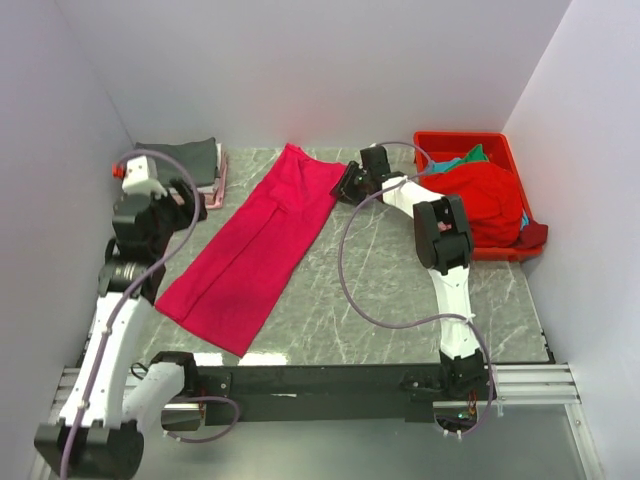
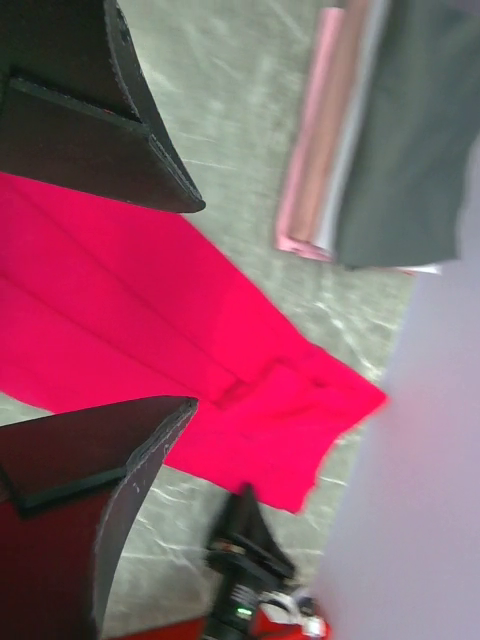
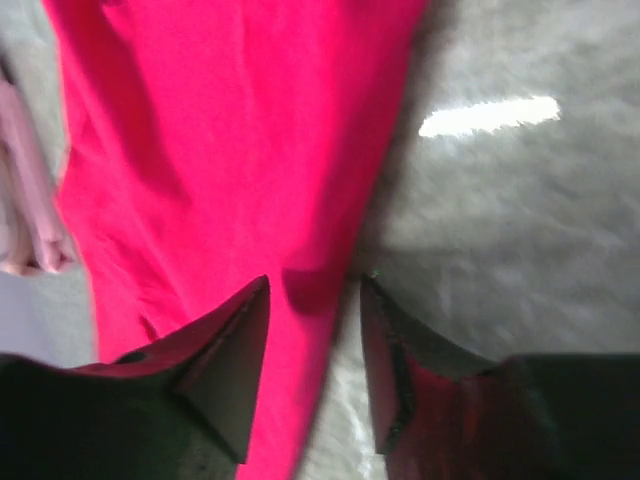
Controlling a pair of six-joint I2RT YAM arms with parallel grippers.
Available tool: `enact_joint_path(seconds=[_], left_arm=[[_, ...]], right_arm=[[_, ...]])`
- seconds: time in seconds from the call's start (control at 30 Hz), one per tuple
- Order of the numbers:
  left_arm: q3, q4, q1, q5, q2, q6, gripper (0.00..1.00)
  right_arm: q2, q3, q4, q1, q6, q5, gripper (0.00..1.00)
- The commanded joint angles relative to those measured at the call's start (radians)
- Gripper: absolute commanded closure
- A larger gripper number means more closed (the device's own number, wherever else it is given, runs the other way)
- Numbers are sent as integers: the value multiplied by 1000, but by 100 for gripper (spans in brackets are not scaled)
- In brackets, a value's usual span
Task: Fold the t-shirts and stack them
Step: Fold the tshirt
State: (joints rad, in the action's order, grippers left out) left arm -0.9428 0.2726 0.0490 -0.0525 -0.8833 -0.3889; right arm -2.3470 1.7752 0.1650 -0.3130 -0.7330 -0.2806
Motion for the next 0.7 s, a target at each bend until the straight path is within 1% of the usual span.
enact_joint_path(seconds=[0.0,0.1,0.13,0.17,0.2,0.23,0.47,0.67], left_arm=[[62,42,-5,-17,124,-1,21],[85,88,-5,-9,197,-18,21],[87,100,-5,-7,210,-21,21],[88,120,-5,-4,221,-27,21],[85,131,-5,-3,236,-28,21],[84,138,-5,-1,242,-31,21],[98,162,-5,17,251,-38,21],[130,155,-5,66,231,-53,21]], right_arm=[[-64,72,10,6,-55,-20,54],[-77,107,5,11,-59,-32,62],[-95,134,16,15,-68,-48,70],[-103,145,21,25,-71,-57,75],[-115,154,21,31,-74,-72,94],[-117,161,21,37,-75,-83,100],[-101,207,80,109,-3,-78,100],[-126,317,180,172,92,-58,100]])
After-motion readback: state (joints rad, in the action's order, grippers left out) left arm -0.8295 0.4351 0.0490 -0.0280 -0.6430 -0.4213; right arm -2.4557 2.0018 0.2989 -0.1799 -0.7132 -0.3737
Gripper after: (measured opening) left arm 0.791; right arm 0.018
